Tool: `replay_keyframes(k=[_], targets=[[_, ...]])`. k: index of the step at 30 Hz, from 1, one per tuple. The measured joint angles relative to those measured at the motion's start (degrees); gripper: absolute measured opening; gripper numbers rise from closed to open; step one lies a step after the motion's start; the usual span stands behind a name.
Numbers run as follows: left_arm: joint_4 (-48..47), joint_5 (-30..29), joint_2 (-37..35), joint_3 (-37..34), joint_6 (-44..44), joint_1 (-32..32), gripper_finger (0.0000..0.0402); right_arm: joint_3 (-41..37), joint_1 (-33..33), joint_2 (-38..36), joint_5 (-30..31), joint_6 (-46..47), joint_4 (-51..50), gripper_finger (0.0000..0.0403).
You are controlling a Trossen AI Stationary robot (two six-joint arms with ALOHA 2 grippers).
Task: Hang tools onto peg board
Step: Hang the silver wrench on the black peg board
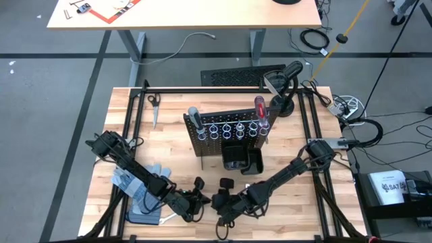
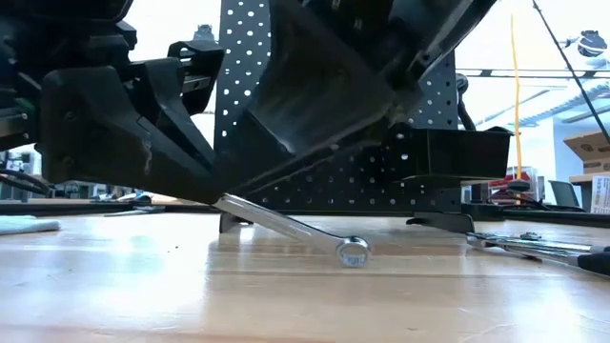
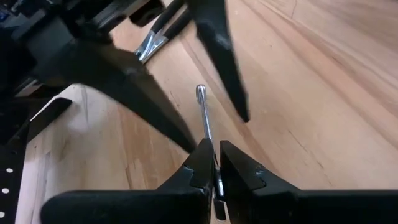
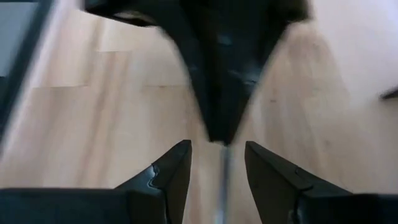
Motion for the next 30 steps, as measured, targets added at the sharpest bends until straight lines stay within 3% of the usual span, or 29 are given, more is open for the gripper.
replay_keyframes(k=[11,15,21,30], targets=[[0.0,-0.2,-0.1,0.0,-1.5,0.3,0.0021,0.0,-0.3,2.2,1.2,2.2,-2.2,0.0137],[0.1,-0.1,-0.1,0.0,-1.5,0.3,0.0021,0.0,-0.5,2.4,2.1,2.5,-1.8,0.0102],[0.4,0.3,-0.1,0.1,-1.6,0.4,0.0021,0.0,-0.6,2.4,2.0,1.8,-1.5,0.0015],[0.8,1.1,-0.1,0.1,-1.7,0.3,0.0036,0.0,-0.4,2.4,2.0,1.2,-1.2,0.0006]])
